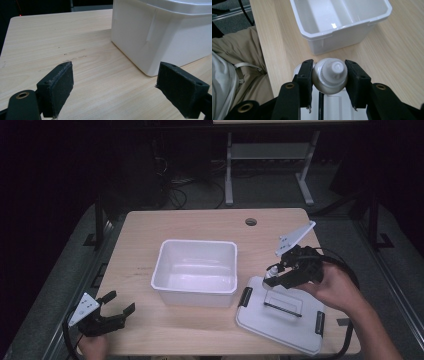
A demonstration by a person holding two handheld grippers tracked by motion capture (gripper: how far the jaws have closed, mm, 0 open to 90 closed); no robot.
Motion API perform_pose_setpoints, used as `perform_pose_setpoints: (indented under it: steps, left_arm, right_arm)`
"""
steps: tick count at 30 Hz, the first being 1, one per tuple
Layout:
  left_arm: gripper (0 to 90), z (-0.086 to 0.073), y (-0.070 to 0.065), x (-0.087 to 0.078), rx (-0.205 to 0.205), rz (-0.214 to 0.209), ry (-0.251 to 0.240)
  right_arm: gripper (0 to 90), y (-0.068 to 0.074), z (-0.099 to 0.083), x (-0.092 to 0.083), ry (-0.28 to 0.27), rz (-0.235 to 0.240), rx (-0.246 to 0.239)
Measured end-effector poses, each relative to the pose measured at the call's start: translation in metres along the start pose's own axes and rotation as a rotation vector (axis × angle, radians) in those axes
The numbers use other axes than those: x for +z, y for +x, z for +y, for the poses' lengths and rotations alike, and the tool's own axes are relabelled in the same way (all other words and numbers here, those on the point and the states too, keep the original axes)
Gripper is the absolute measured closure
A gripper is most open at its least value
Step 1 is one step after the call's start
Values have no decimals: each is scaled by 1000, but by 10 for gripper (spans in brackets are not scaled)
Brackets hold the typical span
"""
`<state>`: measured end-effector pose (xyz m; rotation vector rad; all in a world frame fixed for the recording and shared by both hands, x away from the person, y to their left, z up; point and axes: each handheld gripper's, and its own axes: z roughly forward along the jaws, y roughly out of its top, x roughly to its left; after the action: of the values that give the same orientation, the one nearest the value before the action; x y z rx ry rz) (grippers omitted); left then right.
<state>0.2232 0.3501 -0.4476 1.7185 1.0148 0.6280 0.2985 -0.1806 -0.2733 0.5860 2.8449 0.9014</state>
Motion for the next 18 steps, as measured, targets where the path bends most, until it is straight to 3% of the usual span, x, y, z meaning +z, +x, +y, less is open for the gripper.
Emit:
perform_pose_setpoints:
  steps: [18]
  left_arm:
    - [130,0,-1,0,6,0,3]
  right_arm:
    - [598,8,29,-1,5,13,-46]
